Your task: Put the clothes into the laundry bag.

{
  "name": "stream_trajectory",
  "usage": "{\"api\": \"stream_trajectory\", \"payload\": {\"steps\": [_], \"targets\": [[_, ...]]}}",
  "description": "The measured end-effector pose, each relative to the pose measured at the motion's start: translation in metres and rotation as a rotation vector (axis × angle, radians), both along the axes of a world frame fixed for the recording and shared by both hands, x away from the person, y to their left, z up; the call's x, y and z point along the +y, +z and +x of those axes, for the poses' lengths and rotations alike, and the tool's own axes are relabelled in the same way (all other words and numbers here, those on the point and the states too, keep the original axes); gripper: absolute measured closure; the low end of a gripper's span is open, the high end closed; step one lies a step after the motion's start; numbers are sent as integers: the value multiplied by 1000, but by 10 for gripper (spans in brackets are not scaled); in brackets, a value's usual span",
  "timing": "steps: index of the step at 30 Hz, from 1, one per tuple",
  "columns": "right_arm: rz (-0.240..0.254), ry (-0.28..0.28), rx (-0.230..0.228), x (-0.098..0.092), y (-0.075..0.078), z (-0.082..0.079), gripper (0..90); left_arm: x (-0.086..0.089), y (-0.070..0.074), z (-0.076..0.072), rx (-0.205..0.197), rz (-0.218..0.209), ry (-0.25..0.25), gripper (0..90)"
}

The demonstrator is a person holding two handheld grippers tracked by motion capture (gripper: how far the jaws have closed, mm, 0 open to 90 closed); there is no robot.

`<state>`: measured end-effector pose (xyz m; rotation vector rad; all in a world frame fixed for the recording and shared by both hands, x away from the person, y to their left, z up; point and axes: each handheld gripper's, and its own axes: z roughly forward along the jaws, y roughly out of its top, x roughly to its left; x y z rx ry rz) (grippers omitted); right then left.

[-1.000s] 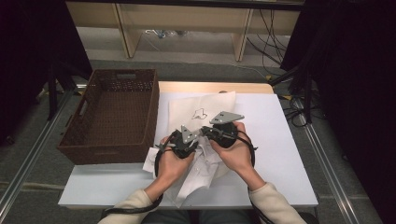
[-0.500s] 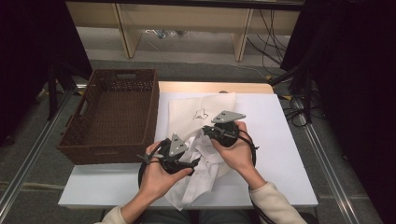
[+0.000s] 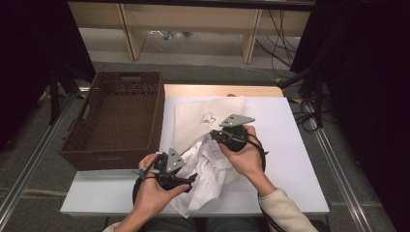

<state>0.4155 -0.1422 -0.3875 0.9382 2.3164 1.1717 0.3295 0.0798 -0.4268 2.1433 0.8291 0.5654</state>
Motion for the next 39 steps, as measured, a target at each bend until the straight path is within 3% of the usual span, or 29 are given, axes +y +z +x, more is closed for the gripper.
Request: {"api": "stream_trajectory", "payload": {"steps": [3, 4, 7, 8, 9, 14, 15, 19, 25, 27, 29, 33, 35, 37, 38, 39], "targets": [[0, 0, -4, 0, 0, 0, 891, 2, -5, 2, 28, 5, 13, 167], [4, -2, 1, 0, 0, 0, 891, 4, -5, 6, -5, 51, -10, 167], [4, 3, -1, 0, 0, 0, 890, 2, -13, 9, 24, 26, 9, 172], [3, -4, -12, 1, 0, 0, 891, 2, -13, 11, 15, 46, -7, 191], [4, -2, -9, 1, 0, 0, 890, 1, -16, 11, 30, 35, 9, 209], [5, -7, -1, 1, -1, -1, 891, -5, -27, 17, 57, 47, 17, 350], [2, -1, -6, 1, -1, 0, 891, -6, -28, 19, 51, 65, 1, 374], [1, 3, -15, 0, -1, 1, 891, -11, -36, 22, 93, 42, -4, 467], [3, -4, 13, 3, -2, -1, 891, -18, -41, 25, 109, 72, -62, 692], [-2, 0, 10, 2, -2, -1, 891, -21, -42, 25, 116, 59, -65, 759], [-1, -7, 9, 3, -2, -1, 890, -23, -41, 26, 97, 60, -87, 827], [-5, 7, 7, 4, -2, -1, 891, -27, -36, 26, 96, -5, -89, 889], [-6, 11, 0, 5, -2, -2, 891, -31, -33, 27, 85, -78, -71, 892], [-3, 12, -10, 6, -1, -3, 891, -34, -27, 29, 56, -105, -82, 893], [-5, 21, -18, 7, 0, -4, 891, -37, -24, 28, 59, -128, -64, 894], [-4, 22, -15, 7, 1, -5, 891, -38, -22, 30, 40, -120, -82, 894]]}}
